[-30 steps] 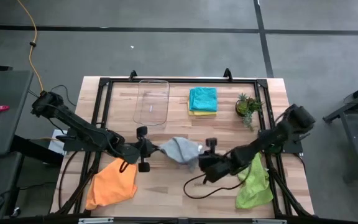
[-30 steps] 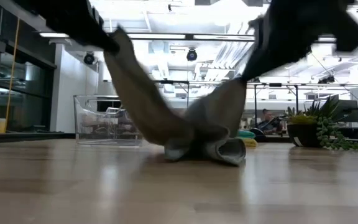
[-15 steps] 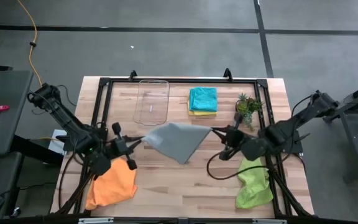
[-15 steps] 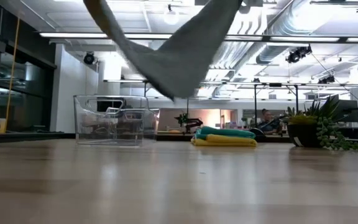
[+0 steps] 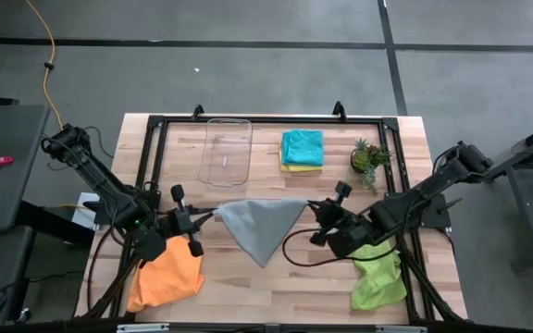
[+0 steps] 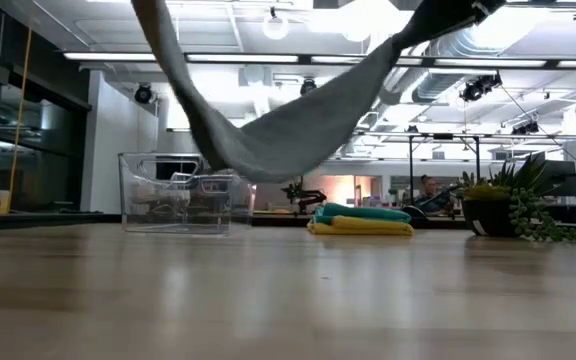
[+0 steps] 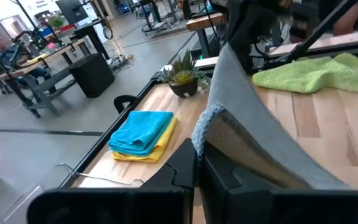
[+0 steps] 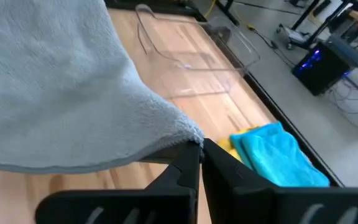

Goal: Fold microfiber towels
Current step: Fold the gray microfiber cloth

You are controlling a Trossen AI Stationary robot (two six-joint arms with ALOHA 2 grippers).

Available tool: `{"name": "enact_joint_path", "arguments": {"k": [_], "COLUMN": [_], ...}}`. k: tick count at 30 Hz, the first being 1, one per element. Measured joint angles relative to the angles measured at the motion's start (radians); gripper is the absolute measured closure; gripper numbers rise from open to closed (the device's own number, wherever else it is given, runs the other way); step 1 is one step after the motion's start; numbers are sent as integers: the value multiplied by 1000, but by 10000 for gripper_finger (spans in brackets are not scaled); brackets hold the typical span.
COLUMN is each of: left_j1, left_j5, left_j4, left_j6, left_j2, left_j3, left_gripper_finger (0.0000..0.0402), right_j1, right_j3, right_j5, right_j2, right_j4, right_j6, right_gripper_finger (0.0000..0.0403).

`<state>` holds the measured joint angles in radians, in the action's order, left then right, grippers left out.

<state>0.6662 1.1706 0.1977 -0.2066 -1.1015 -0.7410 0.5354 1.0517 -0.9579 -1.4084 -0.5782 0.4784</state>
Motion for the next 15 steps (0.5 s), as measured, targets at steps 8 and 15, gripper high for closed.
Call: {"name": "enact_joint_path", "arguments": {"k": [8,15], "left_j1": [-15,-122], "left_j5": [-158,-382], "left_j4": [-35,-71], "left_j6": [-79,-132], "left_j2": [-5,-100], "left_j3": [0,8], "left_gripper_finger": [401,400], "right_j1": [-26,-104], "right_j3": [5,-100], "right_j5": [109,322], "right_j2": [7,-1], "right_j4": [-185,-270], "right_j6": [282,484], "right_gripper_finger": [403,403]}}
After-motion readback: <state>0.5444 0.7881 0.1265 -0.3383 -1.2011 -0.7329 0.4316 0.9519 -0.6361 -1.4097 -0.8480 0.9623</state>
